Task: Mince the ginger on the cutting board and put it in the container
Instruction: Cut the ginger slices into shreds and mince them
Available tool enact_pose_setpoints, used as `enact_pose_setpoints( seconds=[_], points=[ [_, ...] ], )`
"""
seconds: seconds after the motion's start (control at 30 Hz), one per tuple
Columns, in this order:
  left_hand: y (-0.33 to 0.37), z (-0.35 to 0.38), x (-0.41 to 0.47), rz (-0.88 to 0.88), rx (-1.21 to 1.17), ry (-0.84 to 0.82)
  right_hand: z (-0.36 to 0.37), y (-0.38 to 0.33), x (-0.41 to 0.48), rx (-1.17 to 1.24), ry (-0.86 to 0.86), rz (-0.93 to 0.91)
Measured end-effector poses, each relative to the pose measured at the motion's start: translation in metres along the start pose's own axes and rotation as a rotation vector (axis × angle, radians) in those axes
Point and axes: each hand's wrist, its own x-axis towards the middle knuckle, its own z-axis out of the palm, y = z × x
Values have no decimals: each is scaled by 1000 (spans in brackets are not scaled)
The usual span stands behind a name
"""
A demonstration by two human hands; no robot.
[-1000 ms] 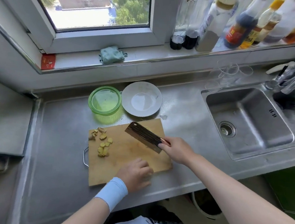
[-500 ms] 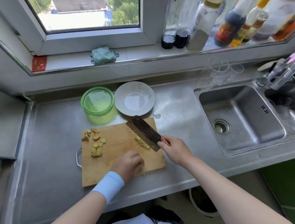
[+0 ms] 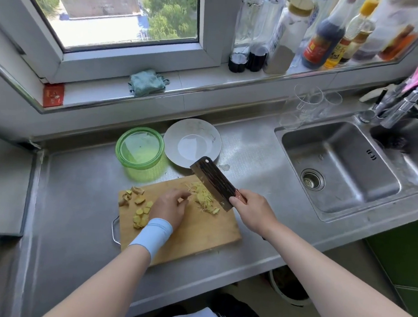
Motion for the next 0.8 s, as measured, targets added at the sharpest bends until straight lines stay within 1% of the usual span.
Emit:
enact_pose_setpoints(
  seconds=[0.07, 0.13, 0.17, 0.2, 0.23, 0.3, 0.37, 0.43, 0.5, 0.57, 0.6, 0.63, 0.73, 0.77, 0.8],
  points=[
    [-3, -3, 0, 52, -23, 84, 5, -3, -2, -50, 37, -3],
    [-4, -6, 4, 49, -61, 172, 11, -7, -4, -113, 109, -3],
    [-3, -8, 8, 42, -79, 175, 13, -10, -4, -163, 147, -2],
    [-2, -10, 10, 40, -85, 143, 14, -13, -4, -231, 175, -3],
    [-2, -12, 12, 38, -71, 77, 15, -16, -3, -310, 189, -5],
    [-3, -15, 16, 23, 23, -112, 20, -20, -3, -455, 191, -7],
    [-6, -16, 19, 11, 120, -272, 28, -20, -6, -500, 188, -2],
    [-8, -16, 20, -7, 115, -357, 35, -21, -12, -514, 185, -14],
    [-11, -18, 20, 23, 69, -383, 39, -20, -17, -534, 194, -65],
    [-18, -21, 17, 69, 0, -319, 41, -20, -22, -546, 234, -114],
    [-21, -24, 15, 66, -55, -245, 41, -21, -24, -546, 264, -136],
    [-23, -28, 14, 51, -106, -135, 43, -21, -27, -545, 288, -164],
    [-27, -45, 11, 13, -207, 283, 47, -26, -32, -562, 317, -299],
    [-29, -52, 10, 7, -221, 390, 49, -29, -34, -586, 319, -354],
    [-29, -59, 8, 9, -216, 457, 51, -30, -35, -617, 323, -402]
  ],
)
